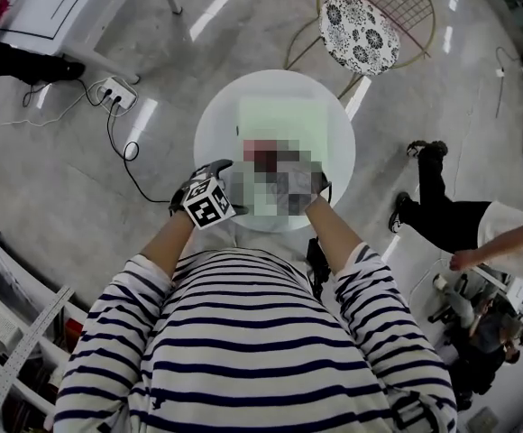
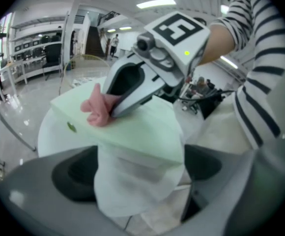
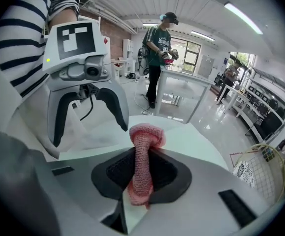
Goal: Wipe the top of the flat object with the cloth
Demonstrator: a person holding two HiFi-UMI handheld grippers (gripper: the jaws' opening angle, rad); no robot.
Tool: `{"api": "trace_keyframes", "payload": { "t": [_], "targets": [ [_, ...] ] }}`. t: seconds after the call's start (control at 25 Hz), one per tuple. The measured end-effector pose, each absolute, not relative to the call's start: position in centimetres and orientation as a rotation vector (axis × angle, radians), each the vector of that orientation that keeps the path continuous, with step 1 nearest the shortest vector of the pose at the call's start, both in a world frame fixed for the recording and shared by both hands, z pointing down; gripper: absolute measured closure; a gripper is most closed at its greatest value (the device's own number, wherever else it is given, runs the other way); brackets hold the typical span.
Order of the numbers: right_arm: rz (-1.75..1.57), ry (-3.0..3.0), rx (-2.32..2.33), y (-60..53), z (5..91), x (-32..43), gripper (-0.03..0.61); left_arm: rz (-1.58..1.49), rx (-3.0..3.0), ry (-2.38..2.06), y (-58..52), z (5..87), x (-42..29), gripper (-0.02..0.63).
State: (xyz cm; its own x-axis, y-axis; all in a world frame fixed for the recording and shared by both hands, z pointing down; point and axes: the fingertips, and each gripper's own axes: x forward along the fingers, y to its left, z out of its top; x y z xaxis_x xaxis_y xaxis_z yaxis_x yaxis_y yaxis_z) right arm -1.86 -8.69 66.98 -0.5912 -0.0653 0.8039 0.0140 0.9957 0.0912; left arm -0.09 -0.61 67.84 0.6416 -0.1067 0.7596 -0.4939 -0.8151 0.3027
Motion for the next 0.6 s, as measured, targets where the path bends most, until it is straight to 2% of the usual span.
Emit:
{"api": "trace_keyframes", "payload": {
  "t": [0.6],
  "targets": [
    [0.008,-2.187,-0.071,-0.8,67.5,1.4,0.525,1.080,2.420,-0.378,0.2,67.2,1.0,0.081]
  ]
}}
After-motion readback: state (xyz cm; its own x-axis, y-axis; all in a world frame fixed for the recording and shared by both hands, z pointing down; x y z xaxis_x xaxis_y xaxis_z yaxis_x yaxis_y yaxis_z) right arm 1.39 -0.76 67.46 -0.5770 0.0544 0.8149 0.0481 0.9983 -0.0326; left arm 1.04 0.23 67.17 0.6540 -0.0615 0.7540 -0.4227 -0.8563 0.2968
